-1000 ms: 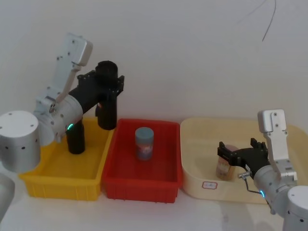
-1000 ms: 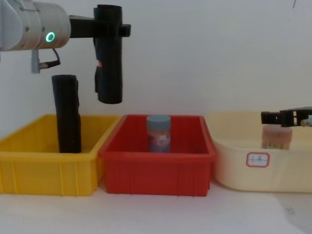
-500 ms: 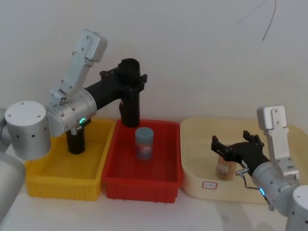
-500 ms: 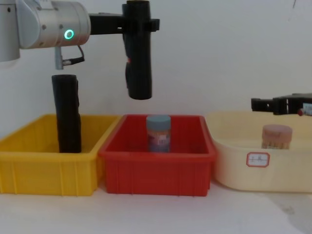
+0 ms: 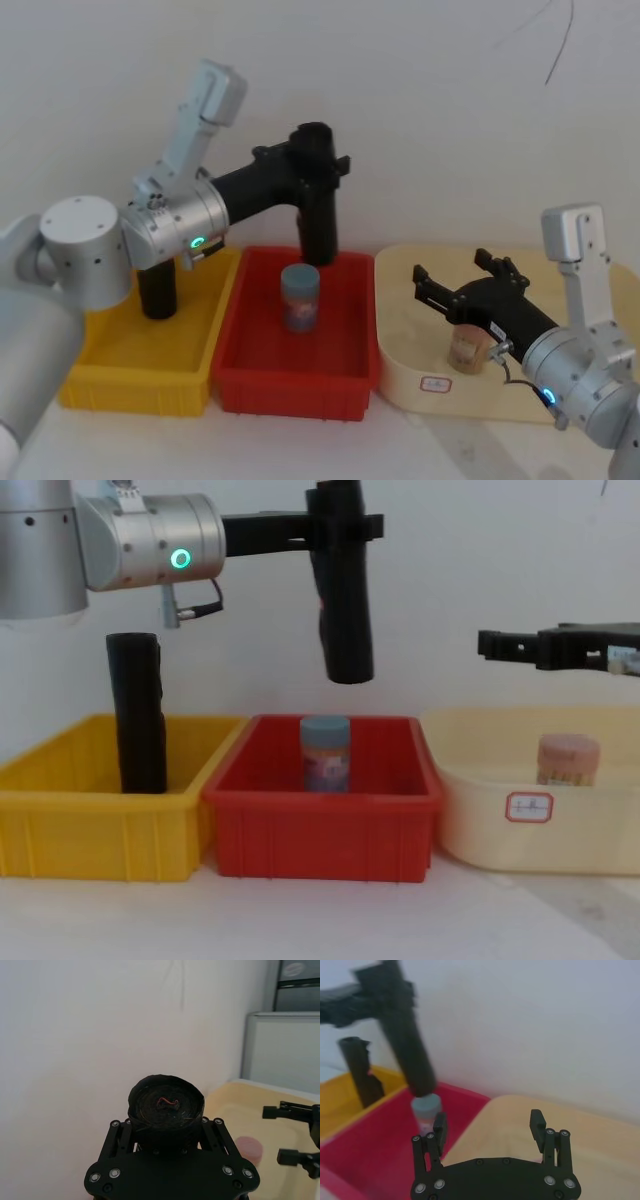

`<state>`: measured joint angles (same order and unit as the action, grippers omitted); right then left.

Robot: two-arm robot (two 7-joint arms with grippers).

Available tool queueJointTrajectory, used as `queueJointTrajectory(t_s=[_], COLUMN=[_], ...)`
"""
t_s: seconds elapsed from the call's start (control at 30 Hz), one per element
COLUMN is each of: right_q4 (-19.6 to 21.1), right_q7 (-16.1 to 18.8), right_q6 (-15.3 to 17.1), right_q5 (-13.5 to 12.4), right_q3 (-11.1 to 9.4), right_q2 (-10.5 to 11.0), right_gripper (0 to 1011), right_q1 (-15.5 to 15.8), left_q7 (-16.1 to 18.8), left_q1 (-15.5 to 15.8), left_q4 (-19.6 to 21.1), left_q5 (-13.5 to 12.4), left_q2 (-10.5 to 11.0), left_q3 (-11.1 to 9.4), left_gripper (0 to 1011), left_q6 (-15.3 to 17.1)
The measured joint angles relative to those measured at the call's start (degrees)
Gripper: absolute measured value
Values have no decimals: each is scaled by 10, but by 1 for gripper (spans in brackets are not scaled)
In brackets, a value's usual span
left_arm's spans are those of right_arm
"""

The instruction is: Pick up the garbage bag with the one hand and transfer it to the other hand.

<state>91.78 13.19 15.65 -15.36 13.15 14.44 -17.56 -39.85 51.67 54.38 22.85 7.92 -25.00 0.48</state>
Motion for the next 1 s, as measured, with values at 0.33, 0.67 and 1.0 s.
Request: queueJointTrajectory(t_s=[0.33, 0.67, 1.0], right_q4=[2, -26, -65], right_q7=[38, 7, -25], right_q6=[-10, -15, -25], right_q5=[-19, 8, 37], right_q3=[6, 23, 37], right_q2=[12, 1, -19], right_gripper=[1004, 1004, 1004], right_q1=[-4, -18, -38], left_q7=[-98, -170, -211], left_q1=[83, 150, 181], left_q4=[-168, -306, -373], left_q5=[17, 24, 26], left_q2=[-52, -95, -115], left_q3=[-17, -24, -26], left_gripper=[519, 519, 519], left_q6=[-71, -125, -152])
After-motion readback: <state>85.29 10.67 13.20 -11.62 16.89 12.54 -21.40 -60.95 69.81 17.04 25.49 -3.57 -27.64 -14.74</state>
